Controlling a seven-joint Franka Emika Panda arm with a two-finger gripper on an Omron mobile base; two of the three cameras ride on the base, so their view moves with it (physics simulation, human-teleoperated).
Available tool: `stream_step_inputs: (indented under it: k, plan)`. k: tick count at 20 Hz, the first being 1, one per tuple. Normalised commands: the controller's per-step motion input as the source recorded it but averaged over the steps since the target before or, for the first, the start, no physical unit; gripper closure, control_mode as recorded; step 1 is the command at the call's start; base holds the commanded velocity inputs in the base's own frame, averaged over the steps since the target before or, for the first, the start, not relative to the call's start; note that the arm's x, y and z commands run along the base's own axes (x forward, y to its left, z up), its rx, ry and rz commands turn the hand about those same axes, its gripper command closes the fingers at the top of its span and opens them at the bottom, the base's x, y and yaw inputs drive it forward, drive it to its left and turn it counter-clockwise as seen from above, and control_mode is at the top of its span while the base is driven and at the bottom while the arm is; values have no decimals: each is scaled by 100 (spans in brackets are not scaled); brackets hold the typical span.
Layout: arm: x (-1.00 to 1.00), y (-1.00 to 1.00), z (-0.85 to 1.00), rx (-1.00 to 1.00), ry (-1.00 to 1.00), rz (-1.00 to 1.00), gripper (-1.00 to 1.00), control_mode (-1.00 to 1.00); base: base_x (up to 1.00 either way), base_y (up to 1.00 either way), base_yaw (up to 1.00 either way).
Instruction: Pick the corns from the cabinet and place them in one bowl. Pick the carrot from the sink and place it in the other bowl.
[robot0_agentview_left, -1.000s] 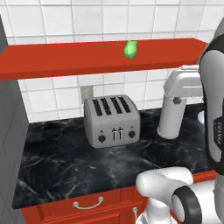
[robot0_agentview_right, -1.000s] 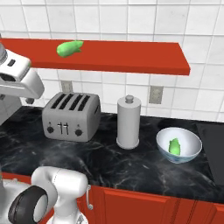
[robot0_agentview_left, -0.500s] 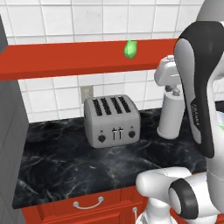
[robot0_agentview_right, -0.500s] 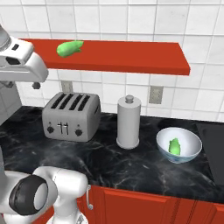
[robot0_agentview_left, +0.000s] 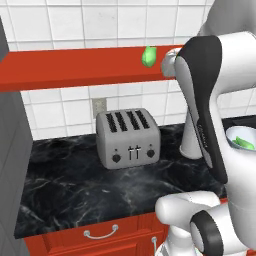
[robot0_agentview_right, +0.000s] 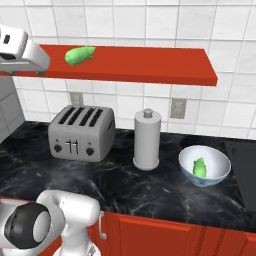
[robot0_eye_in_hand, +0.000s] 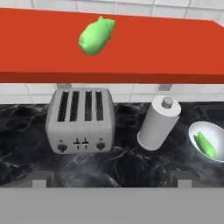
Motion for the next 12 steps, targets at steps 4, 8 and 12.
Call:
stream_step_inputs:
  k: [4,8,12]
  plan:
    - [68,1,4,0,-32,-7,-100,-100,0,0,0]
    - [61,0,0,0,-43,-5,-100,-100,0,0,0]
    - [7,1,31,2,-18,-3,-100,-100,0,0,0]
